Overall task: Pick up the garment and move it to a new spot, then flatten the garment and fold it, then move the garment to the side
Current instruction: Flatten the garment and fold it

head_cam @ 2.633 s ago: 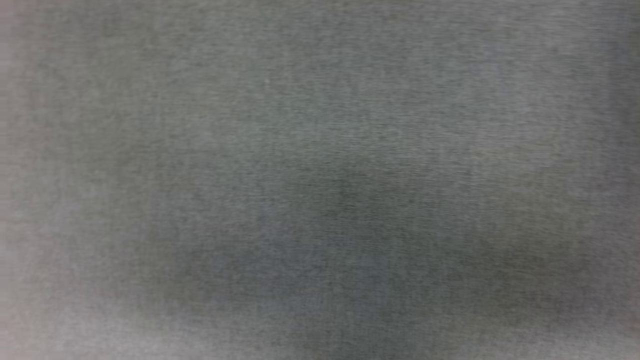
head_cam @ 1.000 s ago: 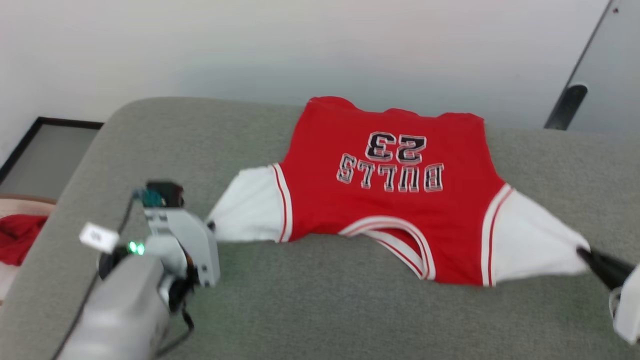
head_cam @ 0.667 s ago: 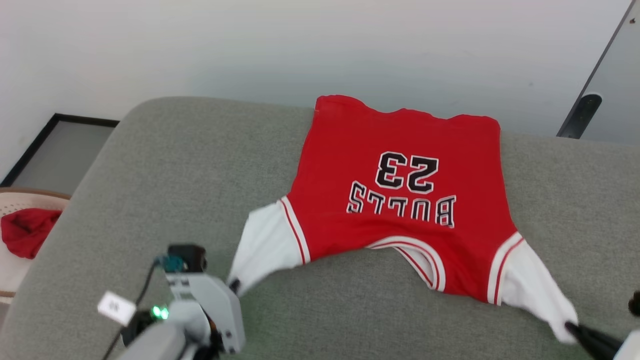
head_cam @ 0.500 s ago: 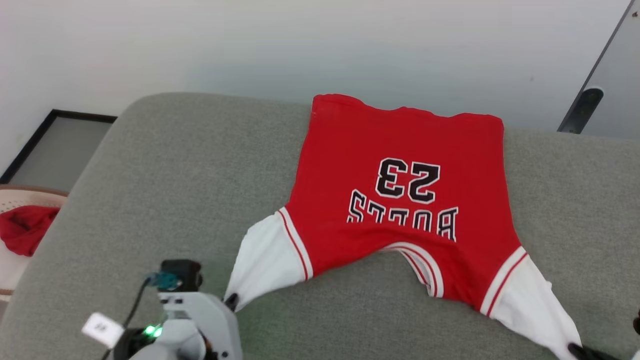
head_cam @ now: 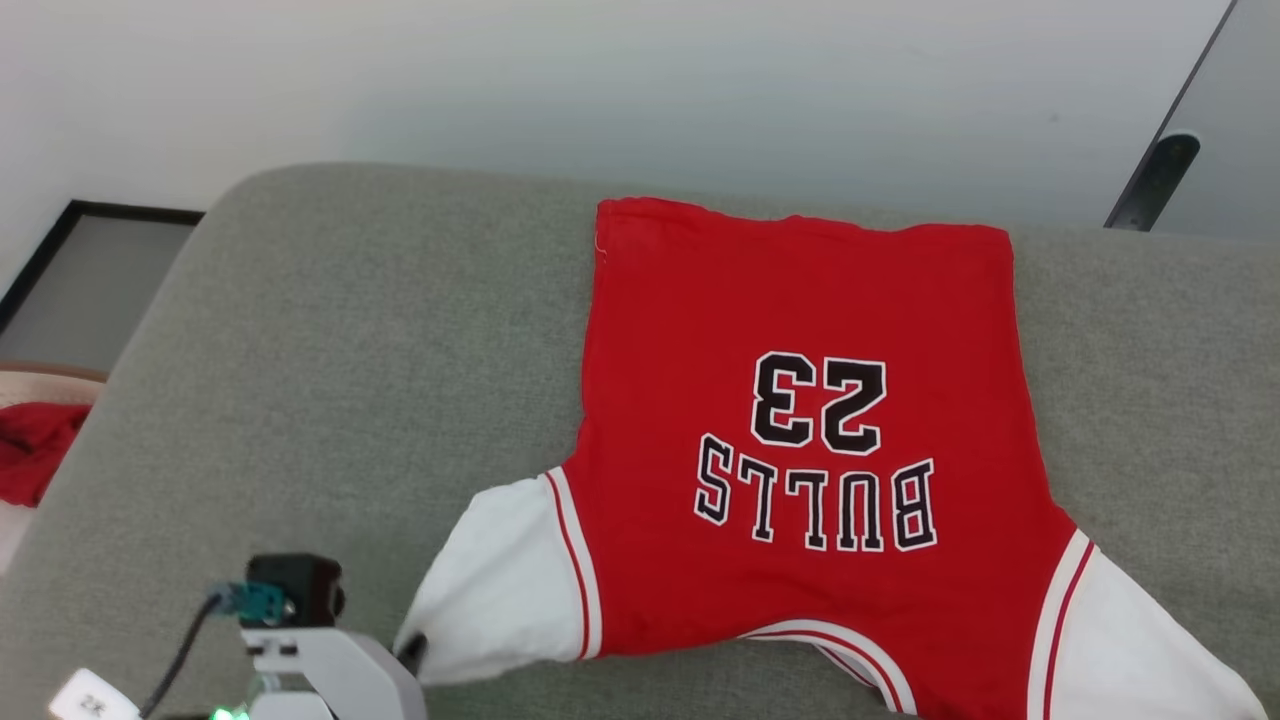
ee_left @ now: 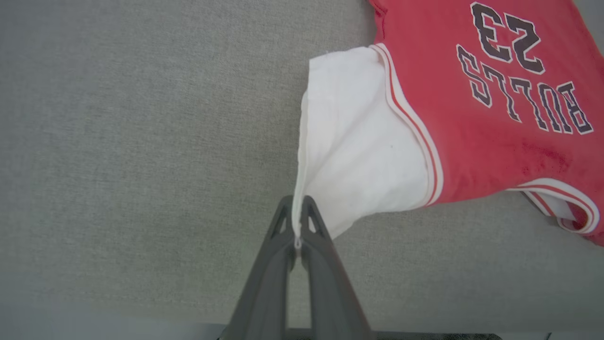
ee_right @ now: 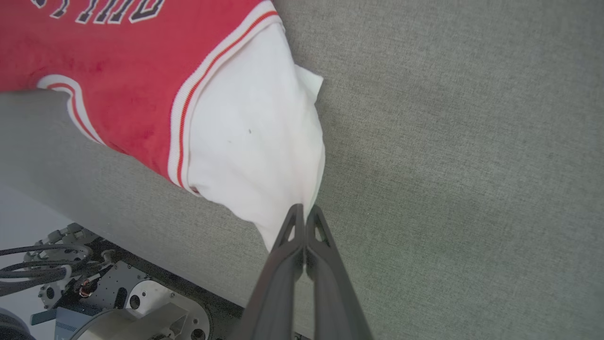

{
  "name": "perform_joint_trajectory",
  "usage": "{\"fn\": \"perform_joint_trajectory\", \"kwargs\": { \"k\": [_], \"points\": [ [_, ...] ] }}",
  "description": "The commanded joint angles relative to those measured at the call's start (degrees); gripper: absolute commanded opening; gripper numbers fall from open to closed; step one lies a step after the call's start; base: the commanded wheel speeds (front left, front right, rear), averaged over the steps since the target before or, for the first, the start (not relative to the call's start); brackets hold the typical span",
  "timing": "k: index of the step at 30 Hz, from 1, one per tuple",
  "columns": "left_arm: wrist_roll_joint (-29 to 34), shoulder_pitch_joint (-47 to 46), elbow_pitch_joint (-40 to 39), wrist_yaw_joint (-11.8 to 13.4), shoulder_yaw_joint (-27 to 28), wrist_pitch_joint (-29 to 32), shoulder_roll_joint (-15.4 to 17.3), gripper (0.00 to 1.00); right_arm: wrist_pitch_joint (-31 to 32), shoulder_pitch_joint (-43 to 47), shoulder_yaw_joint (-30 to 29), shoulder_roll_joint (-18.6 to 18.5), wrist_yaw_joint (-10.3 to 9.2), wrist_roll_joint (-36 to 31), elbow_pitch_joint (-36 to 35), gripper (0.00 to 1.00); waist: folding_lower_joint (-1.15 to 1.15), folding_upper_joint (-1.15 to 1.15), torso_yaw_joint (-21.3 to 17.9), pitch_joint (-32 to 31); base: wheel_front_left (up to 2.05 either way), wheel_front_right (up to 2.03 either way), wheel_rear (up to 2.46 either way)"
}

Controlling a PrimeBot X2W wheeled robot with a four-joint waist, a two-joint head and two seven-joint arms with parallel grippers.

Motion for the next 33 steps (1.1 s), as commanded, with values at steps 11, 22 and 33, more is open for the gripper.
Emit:
{"fn": "perform_joint_trajectory", "kwargs": {
  "k": [11,22,33],
  "points": [
    [-0.10,-0.81,-0.84,-0.72,-1.55,0.92,-1.33,0.00,1.10,-4.19,1.43,3.51,-0.02,-7.22,0.89,0.02,0.00,0.00,-0.01,2.74,0.00,0.00,0.00],
    [0.75,-3.09,2.33,-3.37,-2.93,-1.23,-4.92,0.00,1.68,-8.70,3.64,4.76,-0.02,-10.32,-0.20,1.00,0.00,0.00,-1.19,4.34,0.00,0.00,0.00],
    [1.75,-4.16,3.31,-4.37,-3.28,-4.22,-7.74,0.00,-10.20,-14.81,-1.27,6.33,-0.02,-16.53,-11.51,1.00,0.00,0.00,-1.24,5.35,0.00,0.00,0.00]
  ]
}}
